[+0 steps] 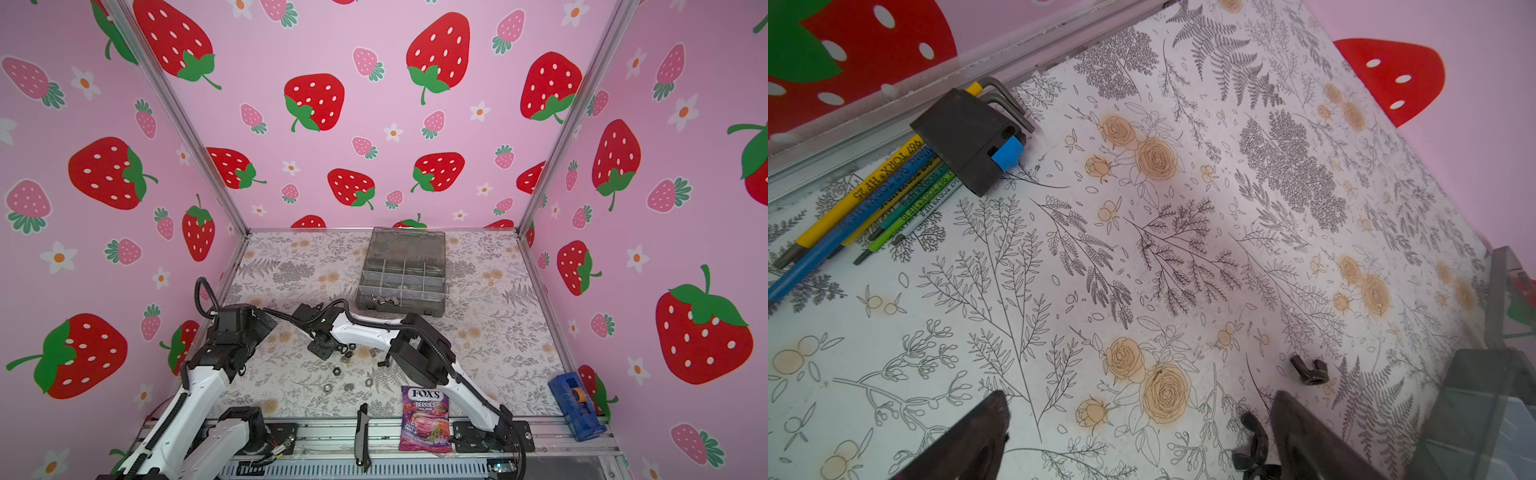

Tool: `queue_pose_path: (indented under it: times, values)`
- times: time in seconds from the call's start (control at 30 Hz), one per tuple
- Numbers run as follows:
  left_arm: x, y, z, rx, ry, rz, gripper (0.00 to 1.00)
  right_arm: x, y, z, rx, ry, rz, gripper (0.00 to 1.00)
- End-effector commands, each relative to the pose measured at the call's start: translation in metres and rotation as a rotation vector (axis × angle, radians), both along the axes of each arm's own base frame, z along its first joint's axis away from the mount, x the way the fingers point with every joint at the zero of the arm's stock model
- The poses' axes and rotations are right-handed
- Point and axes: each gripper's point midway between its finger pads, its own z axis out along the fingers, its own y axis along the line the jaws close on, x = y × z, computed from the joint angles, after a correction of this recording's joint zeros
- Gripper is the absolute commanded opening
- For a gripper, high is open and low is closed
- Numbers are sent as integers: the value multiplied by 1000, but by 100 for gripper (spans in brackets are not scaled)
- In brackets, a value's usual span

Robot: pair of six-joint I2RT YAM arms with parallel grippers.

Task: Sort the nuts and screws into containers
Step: 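Move the right gripper back to the pile and grasp another silver wing nut, then carry the silver wing nut into the same compartment and release it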

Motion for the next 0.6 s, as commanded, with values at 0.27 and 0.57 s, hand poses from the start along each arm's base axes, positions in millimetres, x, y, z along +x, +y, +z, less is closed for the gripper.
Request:
queue_pose_path:
  times: [0.27,0.57]
  values:
    - [-1,4,4,1,-10,21,99,63,-32,94,245,-69,-213,0]
    - [3,1,3,-13,-12,9,99,125,-106,107,300,-52,-461,0]
